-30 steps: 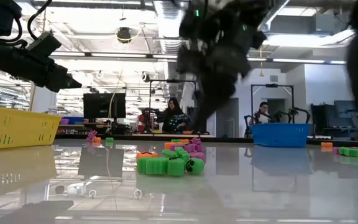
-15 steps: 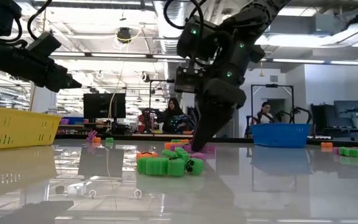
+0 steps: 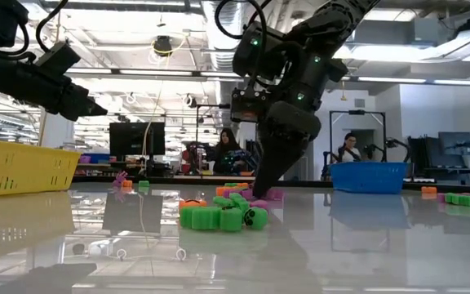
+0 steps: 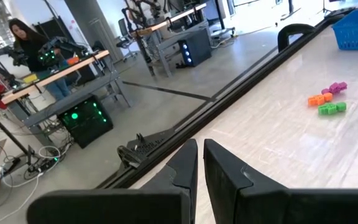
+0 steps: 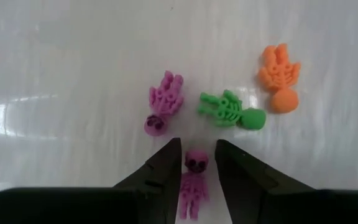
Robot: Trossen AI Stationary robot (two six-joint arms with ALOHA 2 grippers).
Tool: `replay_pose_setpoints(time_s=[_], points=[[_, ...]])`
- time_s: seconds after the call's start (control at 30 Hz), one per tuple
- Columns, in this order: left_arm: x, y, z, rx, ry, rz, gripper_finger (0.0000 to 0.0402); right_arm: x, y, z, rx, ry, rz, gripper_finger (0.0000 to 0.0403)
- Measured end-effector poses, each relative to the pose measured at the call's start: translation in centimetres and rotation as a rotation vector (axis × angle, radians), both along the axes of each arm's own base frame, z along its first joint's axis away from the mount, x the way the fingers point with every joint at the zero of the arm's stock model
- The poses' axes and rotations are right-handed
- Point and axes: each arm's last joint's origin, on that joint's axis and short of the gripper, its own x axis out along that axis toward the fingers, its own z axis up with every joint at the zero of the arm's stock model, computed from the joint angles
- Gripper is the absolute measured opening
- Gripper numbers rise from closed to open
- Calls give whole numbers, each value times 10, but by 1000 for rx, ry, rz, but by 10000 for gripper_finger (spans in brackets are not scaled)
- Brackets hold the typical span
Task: Sort Halloween decoration
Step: Put the purple skeleton toy into the blue bin
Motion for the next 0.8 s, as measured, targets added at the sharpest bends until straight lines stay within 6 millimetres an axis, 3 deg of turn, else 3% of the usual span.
replay_pose_setpoints(time_s=[0.23,0.57,0.8], points=[[0,0,0,0,0,0,18,-10,0,18,11,14,-6,153],[0,0,0,0,0,0,18,-9,1,6,12,57,-13,208],[0,0,0,0,0,0,18,-2,9,-8,-8,69,-2,210]])
